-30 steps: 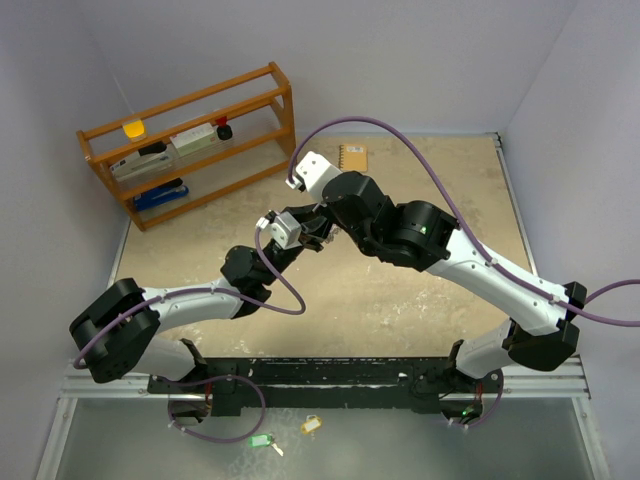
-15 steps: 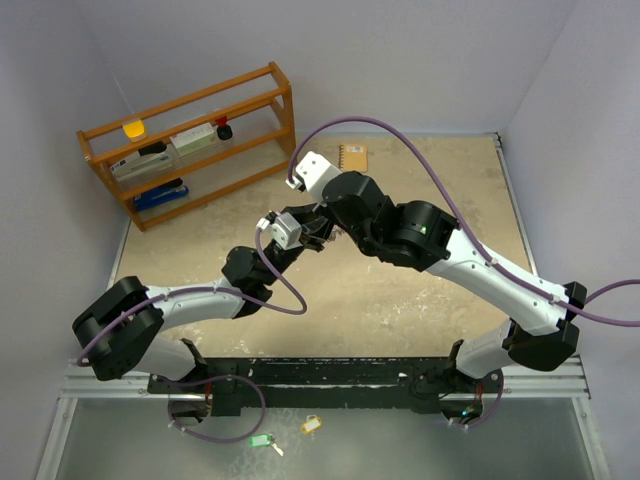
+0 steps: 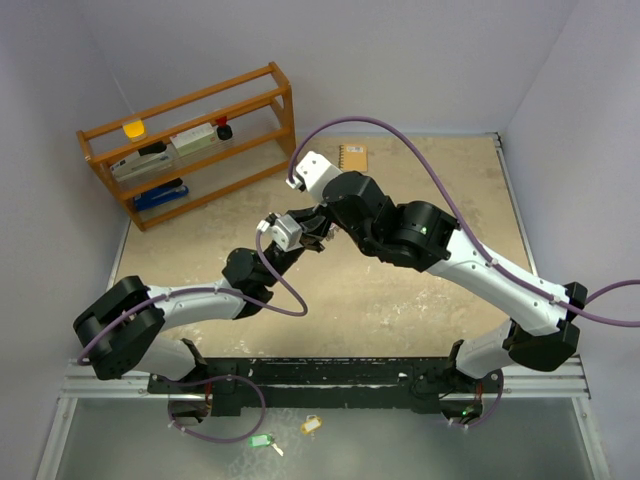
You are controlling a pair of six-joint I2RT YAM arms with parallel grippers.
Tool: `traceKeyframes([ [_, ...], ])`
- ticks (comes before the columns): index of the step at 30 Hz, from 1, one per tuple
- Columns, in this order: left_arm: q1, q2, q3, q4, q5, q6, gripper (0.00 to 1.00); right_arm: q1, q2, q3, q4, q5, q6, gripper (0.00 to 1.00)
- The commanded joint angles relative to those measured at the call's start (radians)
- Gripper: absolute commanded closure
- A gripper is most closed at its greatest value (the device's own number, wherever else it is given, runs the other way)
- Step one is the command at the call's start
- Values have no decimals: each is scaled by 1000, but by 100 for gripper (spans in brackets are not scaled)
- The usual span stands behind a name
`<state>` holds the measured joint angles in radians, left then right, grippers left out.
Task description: Remove the keys from the keyring
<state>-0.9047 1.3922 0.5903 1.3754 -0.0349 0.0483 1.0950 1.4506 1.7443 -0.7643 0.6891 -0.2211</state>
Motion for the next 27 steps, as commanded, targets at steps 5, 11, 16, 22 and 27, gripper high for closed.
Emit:
traceKeyframes([
  [5,-12,0,-15,71,2,19,100,8,-42,2,57,5,-6,100],
  [11,-13,-10,-6,61,-17,38,100,8,-26,19,34,3,1,100],
  [16,-13,-33,-1,41,-34,62,100,8,-38,4,28,9,16,100],
  [22,-12,-62,0,37,-74,91,100,8,-53,-15,27,6,34,100],
  [27,-13,-90,13,-5,-91,118,100,8,-70,-30,29,11,46,100],
])
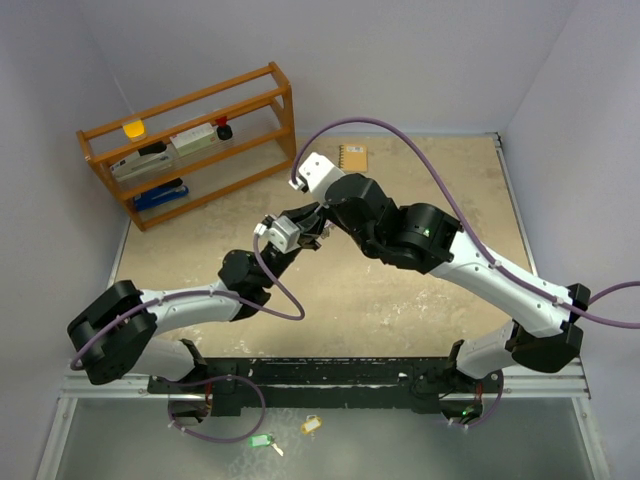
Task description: Remove the keys from the keyring
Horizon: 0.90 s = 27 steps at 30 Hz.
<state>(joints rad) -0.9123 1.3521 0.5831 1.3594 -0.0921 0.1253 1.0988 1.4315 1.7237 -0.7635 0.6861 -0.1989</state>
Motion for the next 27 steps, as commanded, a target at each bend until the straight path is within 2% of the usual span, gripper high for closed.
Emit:
traceKeyframes([
  [1,-5,-52,21,8,-38,48,100,4,-56,-12,33,17,24,100],
  [17,-5,-105,1,-62,-140,160,100,4,-89,-30,70,48,30,100],
  [27,-5,-114,-7,-111,-145,190,100,5,-116,-29,113,61,23,100],
])
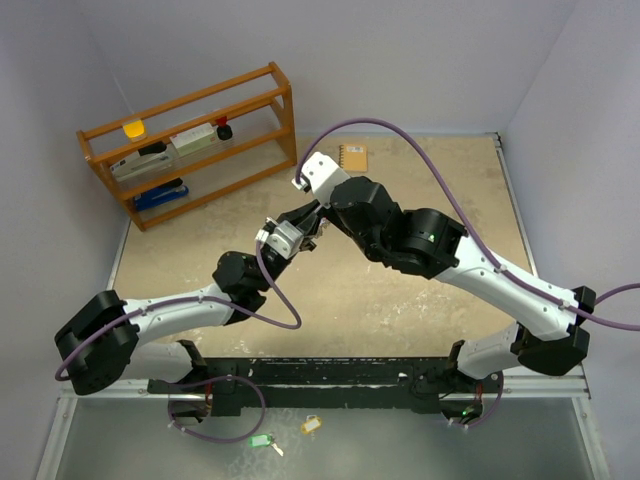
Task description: Remove the keys from the keyring
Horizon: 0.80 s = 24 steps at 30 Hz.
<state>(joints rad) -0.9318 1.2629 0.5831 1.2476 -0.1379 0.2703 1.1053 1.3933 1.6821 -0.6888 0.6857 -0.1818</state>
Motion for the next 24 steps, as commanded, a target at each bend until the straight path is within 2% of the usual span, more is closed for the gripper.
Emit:
traceKeyframes([
  [1,14,-26,-11,2,-107,49,100,-2,-81,10,43,61,4,100],
  [9,14,-34,-41,0,-160,70,100,-1,-87,-2,60,76,5,100],
  [24,14,-19,-78,-30,-153,49,100,-1,-117,-2,136,88,-31,100],
])
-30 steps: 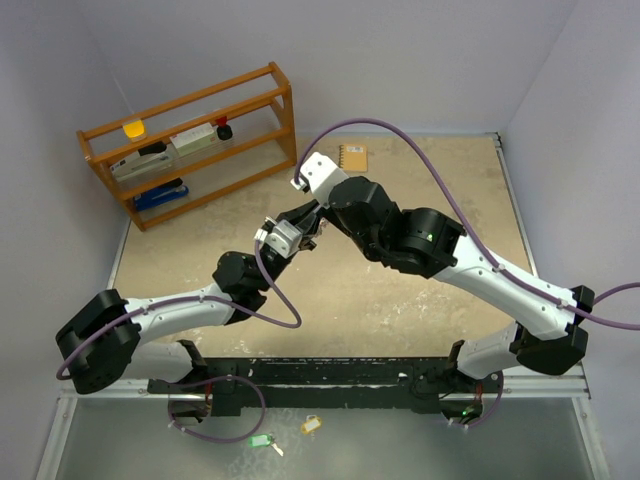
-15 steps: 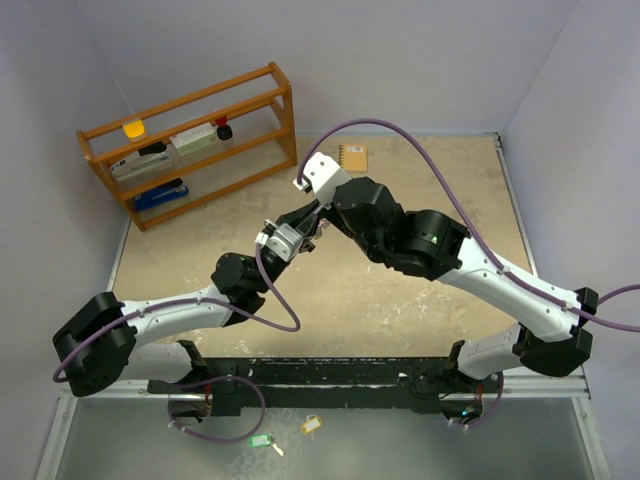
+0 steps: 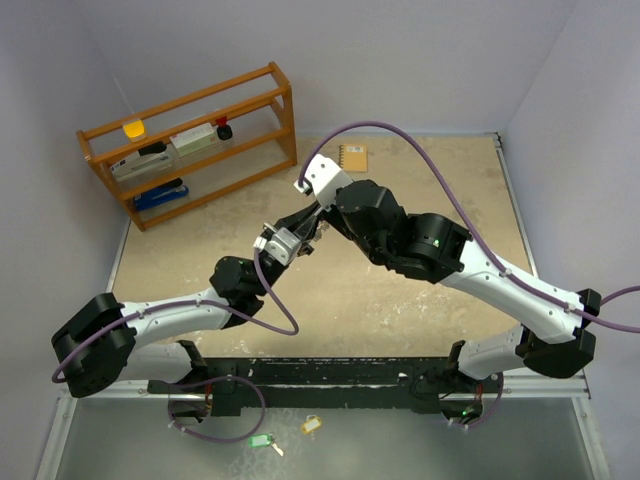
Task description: Remove the keys from the keyring
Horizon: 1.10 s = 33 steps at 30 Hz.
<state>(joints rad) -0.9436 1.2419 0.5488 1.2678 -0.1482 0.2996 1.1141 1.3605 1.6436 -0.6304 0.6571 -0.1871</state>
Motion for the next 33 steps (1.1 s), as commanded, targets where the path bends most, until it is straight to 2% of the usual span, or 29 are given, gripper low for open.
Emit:
traceKeyframes([
  [1,26,3,-44,-49,-145,21,100,-10,-84,36,81,115,-27,100],
  [21,26,27,-46,-84,-193,66,100,-8,-106,41,142,142,-71,100],
  [28,26,-5,-24,-66,-196,68,100,-8,-97,7,113,107,-21,100],
  [33,26,-37,31,-111,-184,107,100,-8,-110,-49,114,92,17,100],
])
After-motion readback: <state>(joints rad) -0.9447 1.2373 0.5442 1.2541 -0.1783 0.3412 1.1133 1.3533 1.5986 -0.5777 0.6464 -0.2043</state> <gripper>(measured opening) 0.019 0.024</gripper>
